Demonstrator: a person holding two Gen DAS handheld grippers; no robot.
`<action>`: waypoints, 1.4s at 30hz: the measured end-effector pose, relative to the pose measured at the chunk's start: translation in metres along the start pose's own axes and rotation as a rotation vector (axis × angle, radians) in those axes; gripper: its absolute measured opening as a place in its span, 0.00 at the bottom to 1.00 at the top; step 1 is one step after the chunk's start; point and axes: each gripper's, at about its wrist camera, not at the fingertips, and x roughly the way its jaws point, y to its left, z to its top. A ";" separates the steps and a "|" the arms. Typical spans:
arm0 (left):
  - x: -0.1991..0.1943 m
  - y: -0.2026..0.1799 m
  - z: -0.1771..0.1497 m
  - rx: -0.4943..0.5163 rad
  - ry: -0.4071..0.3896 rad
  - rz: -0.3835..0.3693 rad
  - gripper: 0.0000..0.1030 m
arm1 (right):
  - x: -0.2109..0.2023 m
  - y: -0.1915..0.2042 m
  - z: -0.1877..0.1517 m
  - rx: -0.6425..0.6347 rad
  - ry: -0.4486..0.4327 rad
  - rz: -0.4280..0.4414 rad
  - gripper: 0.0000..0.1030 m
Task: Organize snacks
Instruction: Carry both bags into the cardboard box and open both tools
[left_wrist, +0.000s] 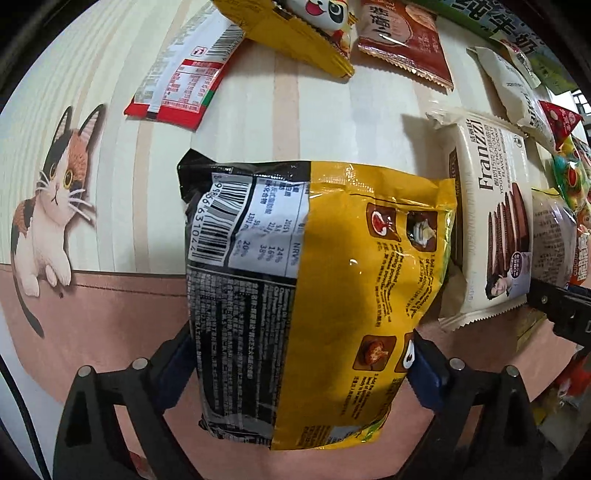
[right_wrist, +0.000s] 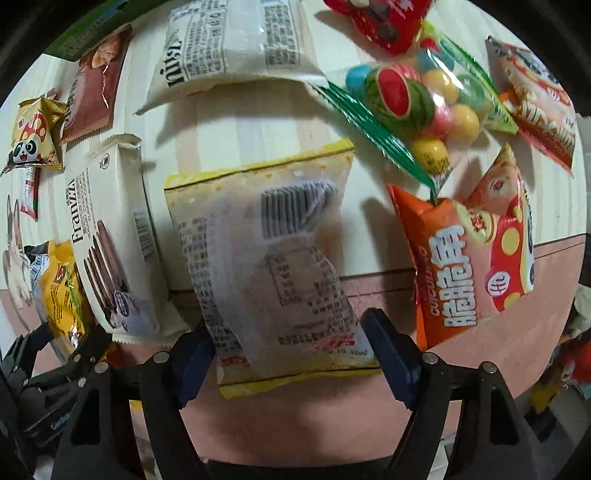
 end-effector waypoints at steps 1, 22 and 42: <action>-0.008 -0.004 0.001 -0.002 -0.005 -0.006 0.86 | -0.002 0.001 0.000 0.001 -0.005 -0.006 0.76; -0.159 0.011 -0.074 -0.169 -0.217 -0.049 0.84 | -0.118 -0.065 -0.070 0.000 -0.127 0.158 0.50; -0.241 -0.144 0.245 -0.115 -0.275 -0.195 0.84 | -0.323 -0.139 0.124 0.001 -0.398 0.261 0.50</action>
